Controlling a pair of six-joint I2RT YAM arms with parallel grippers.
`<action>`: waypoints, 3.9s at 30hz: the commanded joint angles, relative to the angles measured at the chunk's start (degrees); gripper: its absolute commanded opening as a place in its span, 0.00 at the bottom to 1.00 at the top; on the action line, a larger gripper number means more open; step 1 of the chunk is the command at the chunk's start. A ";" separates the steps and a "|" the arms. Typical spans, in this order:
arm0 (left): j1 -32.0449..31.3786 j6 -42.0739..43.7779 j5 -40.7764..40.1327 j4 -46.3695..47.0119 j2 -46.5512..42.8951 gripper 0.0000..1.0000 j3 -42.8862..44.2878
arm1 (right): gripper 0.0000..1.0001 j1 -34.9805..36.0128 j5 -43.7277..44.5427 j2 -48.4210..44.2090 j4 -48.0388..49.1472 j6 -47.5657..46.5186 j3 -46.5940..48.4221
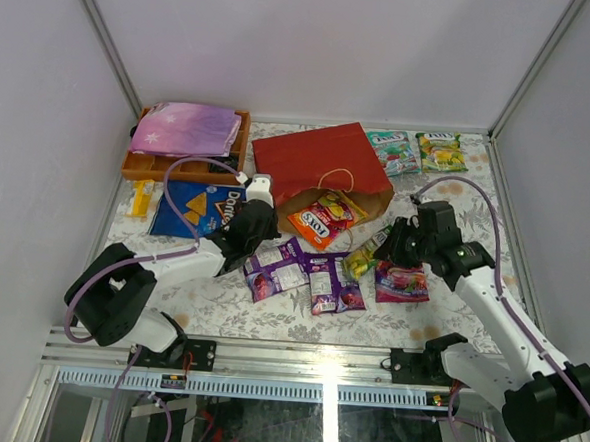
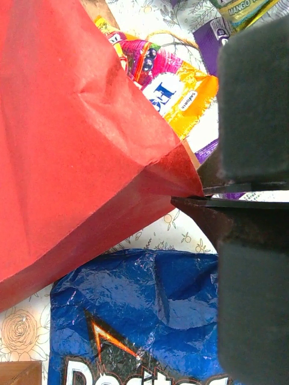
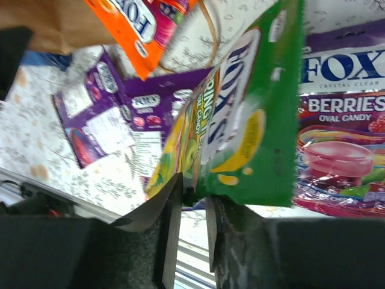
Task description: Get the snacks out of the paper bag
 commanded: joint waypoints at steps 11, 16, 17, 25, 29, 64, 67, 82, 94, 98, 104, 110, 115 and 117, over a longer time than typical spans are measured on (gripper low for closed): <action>0.44 -0.65 -0.07 -1.38 -0.89 0.00 0.26 | 0.99 -0.15 13.66 -2.65 -5.96 -5.40 9.53; 0.44 -1.13 0.74 -0.66 0.18 0.00 0.40 | 0.94 -0.15 9.15 -8.51 3.42 2.35 6.85; 0.44 -1.22 0.85 -0.54 0.47 0.00 0.51 | 0.88 -0.17 6.25 -9.16 7.38 4.79 5.00; 0.44 -1.16 1.47 -0.59 1.43 0.00 1.08 | 0.69 9.09 7.20 -6.53 26.56 15.70 -7.34; 0.44 -1.48 2.09 -0.57 1.85 0.00 1.56 | 0.66 13.18 9.54 -0.24 32.48 17.32 -8.89; 0.44 -0.38 3.61 -2.00 0.07 0.00 0.81 | 0.28 13.21 12.97 43.95 51.57 25.38 2.27; 0.43 -0.31 3.48 -2.06 -0.20 0.00 0.72 | 0.11 13.21 13.24 40.14 49.84 24.66 1.83; 0.62 -0.13 3.14 -3.36 -0.22 0.00 1.33 | 0.00 8.44 1.17 4.50 24.33 18.91 -1.27; 0.62 0.17 3.29 -7.73 -2.54 0.00 4.57 | 0.00 -11.77 -2.83 -13.59 -3.39 4.35 -1.85; 0.62 0.77 3.76 -10.97 -3.51 0.00 5.98 | 0.00 -24.55 -11.56 -10.70 1.77 3.12 -6.05; 0.66 1.10 5.34 -14.09 -4.32 0.00 6.68 | 0.00 -48.62 -21.27 -9.23 7.04 3.11 -10.49; 0.62 0.43 6.93 -14.47 -3.79 0.00 7.14 | 0.00 -50.18 -16.77 -14.04 13.38 9.84 -20.00; 0.56 0.74 7.33 -16.72 -3.55 0.00 9.27 | 0.27 -50.16 -18.88 -23.08 15.02 13.86 -26.05; 0.60 0.71 7.51 -17.65 -3.46 0.00 10.08 | 0.66 -50.16 -17.77 -26.04 12.52 13.20 -24.38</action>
